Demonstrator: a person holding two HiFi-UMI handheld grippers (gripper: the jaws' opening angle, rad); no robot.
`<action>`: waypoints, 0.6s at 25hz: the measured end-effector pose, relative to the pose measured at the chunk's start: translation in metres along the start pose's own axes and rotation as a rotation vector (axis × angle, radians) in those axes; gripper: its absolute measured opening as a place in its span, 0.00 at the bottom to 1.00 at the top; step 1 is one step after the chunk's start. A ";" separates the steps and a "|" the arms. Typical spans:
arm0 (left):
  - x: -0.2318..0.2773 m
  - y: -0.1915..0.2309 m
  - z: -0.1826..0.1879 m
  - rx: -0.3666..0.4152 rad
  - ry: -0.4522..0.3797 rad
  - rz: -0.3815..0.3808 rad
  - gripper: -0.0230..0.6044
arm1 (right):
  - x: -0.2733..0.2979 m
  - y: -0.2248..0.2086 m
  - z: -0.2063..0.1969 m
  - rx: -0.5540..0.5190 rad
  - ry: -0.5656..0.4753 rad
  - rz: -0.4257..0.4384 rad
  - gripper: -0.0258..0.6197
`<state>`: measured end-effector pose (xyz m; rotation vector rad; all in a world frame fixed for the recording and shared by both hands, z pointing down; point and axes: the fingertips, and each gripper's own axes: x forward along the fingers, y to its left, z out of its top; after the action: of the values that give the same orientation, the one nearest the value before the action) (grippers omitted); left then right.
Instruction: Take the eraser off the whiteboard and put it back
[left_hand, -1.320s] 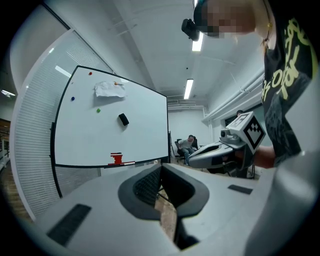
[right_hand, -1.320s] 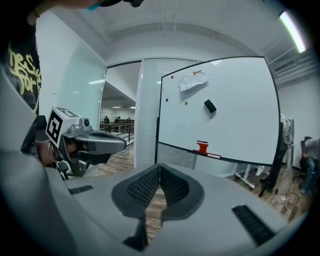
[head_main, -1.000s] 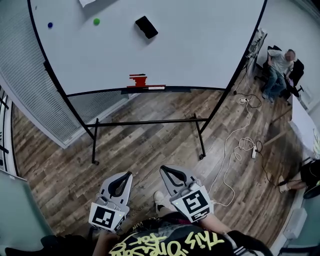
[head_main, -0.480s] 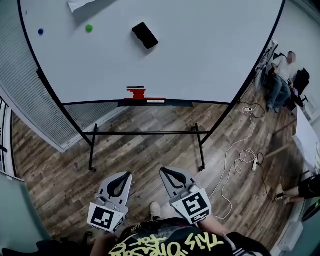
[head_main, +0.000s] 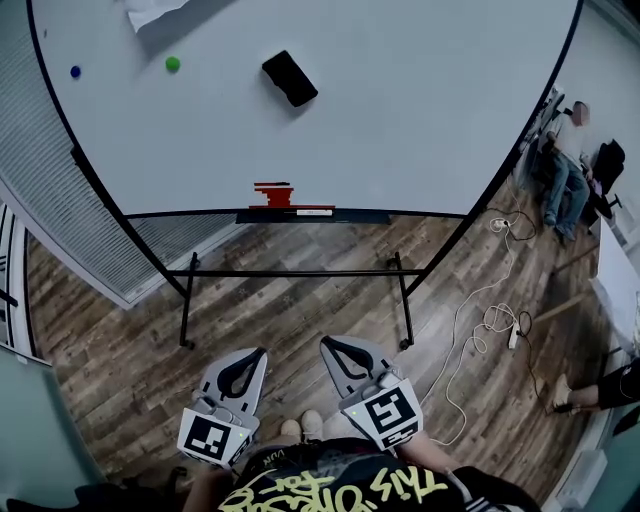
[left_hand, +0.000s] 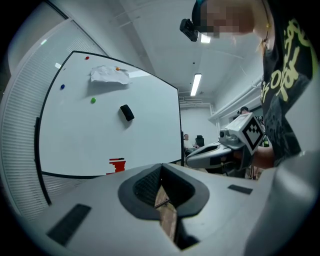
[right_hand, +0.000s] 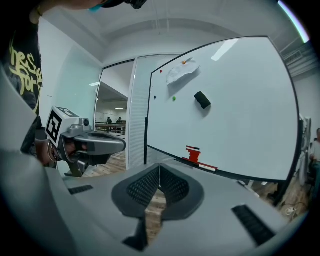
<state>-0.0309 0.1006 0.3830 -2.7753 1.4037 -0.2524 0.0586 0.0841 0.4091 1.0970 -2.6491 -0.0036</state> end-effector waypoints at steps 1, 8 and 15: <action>0.001 0.000 0.000 -0.005 -0.004 -0.001 0.05 | 0.000 0.000 0.000 0.013 -0.003 -0.001 0.06; 0.005 -0.004 -0.005 -0.006 -0.016 -0.010 0.05 | -0.001 -0.004 -0.006 0.040 -0.004 -0.005 0.05; 0.010 -0.013 0.004 -0.060 -0.060 0.010 0.05 | -0.004 -0.011 -0.005 0.074 -0.015 0.004 0.05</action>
<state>-0.0139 0.1005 0.3817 -2.7969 1.4345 -0.1284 0.0701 0.0798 0.4116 1.1189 -2.6846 0.0883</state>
